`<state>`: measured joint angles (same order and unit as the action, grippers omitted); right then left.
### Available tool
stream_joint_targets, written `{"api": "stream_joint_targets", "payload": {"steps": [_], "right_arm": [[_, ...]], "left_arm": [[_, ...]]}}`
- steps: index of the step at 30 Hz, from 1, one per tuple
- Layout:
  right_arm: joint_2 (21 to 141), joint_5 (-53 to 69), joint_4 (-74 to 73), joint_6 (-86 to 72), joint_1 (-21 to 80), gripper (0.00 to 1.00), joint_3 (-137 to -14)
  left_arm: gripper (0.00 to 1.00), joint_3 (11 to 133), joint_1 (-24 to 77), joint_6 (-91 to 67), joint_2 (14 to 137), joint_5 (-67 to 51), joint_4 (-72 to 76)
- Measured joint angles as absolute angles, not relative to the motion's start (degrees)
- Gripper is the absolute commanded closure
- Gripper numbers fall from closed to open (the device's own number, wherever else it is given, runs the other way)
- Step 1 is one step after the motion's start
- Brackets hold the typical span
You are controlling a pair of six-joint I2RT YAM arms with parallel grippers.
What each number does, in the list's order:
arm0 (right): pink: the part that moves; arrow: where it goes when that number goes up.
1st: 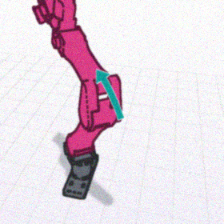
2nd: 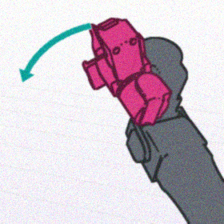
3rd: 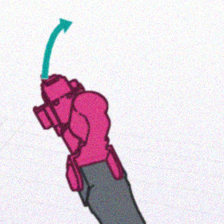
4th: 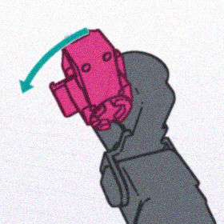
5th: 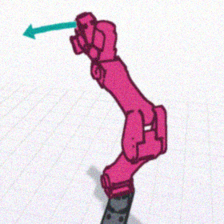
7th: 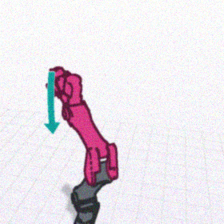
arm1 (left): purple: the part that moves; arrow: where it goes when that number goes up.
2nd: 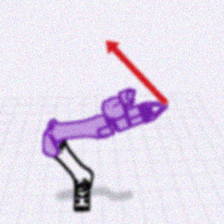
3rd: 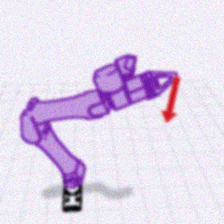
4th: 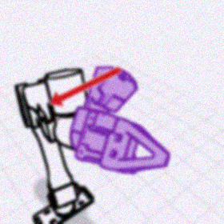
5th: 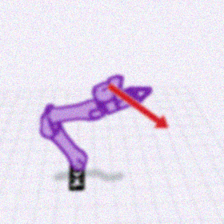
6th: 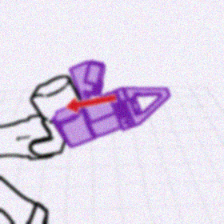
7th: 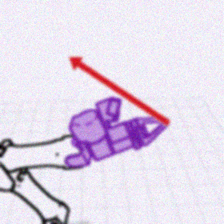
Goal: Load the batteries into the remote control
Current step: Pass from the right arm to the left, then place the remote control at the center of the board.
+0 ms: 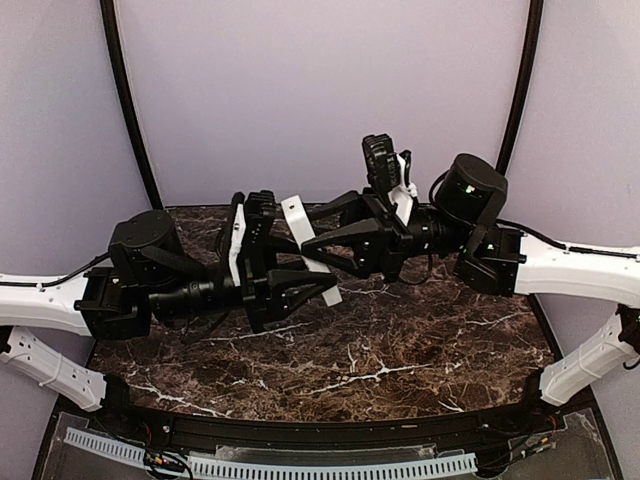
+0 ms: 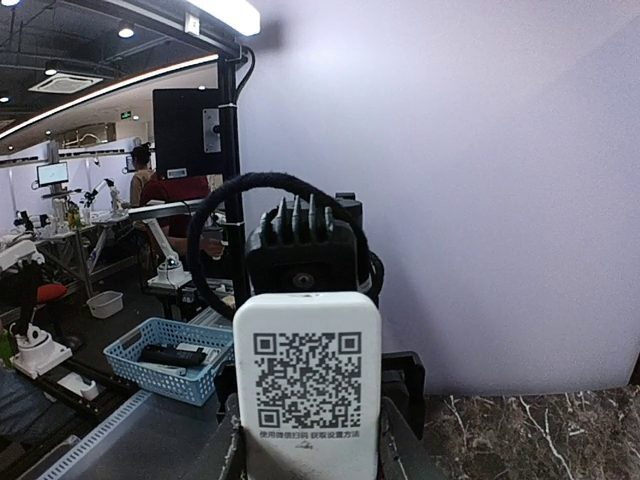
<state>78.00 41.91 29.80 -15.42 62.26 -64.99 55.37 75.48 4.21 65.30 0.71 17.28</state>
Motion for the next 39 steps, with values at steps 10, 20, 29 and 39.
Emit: {"api": "stream_joint_targets", "payload": {"steps": [10, 20, 29, 39], "right_arm": [[76.58, 40.99, 29.21, -13.06, 62.85, 0.44, -63.77], [66.50, 15.22, 10.94, -15.53, 62.06, 0.02, -63.31], [67.77, -7.07, -12.67, -21.28, 58.59, 0.01, -63.31], [71.48, -8.27, -23.75, -23.20, 58.52, 0.01, -62.98]], "left_arm": [[1.00, 54.89, 75.72, 0.67, 65.30, 1.17, 17.89], [1.00, 55.72, 74.74, -10.07, 66.39, 18.79, 2.85], [0.96, 59.77, 66.48, -22.90, 86.59, 19.84, -16.21], [0.83, 77.45, 65.19, -16.75, 111.20, 11.38, -31.97]]}}
